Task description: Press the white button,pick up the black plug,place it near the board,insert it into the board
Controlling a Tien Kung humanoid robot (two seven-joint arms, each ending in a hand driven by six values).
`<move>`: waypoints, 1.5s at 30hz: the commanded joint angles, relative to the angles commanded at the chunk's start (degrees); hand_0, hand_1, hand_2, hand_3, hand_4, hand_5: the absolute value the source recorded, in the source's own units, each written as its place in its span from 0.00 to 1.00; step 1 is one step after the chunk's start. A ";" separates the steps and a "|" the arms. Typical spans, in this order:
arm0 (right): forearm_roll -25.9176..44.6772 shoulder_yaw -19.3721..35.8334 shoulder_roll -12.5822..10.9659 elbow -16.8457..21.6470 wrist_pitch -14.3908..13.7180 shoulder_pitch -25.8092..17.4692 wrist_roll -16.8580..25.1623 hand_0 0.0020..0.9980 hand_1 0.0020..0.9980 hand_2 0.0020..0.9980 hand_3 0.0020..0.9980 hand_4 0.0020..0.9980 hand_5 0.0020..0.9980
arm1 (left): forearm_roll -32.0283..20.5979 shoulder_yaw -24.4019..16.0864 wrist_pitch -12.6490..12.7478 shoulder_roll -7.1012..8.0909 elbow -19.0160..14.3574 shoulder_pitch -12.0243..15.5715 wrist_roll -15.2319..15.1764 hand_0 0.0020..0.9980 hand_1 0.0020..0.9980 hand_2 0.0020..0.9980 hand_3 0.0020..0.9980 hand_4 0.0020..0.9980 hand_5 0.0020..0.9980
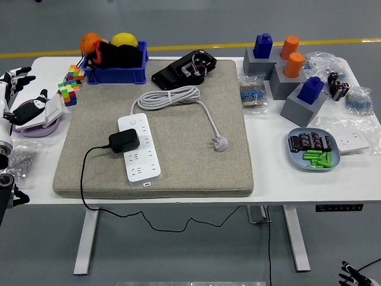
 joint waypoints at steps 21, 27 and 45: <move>0.39 -0.65 -0.42 0.03 0.64 0.25 -0.29 0.77 0.73 0.71 0.65 0.73 0.49 | 0.02 0.93 -0.68 0.33 0.19 -0.41 0.77 0.79 0.78 0.72 0.76 0.68 0.00; 0.41 -0.84 -0.53 -0.03 0.68 0.24 -0.35 0.77 0.72 0.71 0.66 0.73 0.49 | -0.08 1.11 -0.67 0.42 0.24 -0.39 0.64 0.80 0.78 0.72 0.76 0.68 0.00; 0.28 -0.37 -0.37 0.05 0.65 0.01 -0.32 0.77 0.72 0.71 0.66 0.73 0.49 | -0.18 0.97 -1.12 0.26 -0.19 0.16 0.62 0.80 0.78 0.72 0.75 0.68 0.00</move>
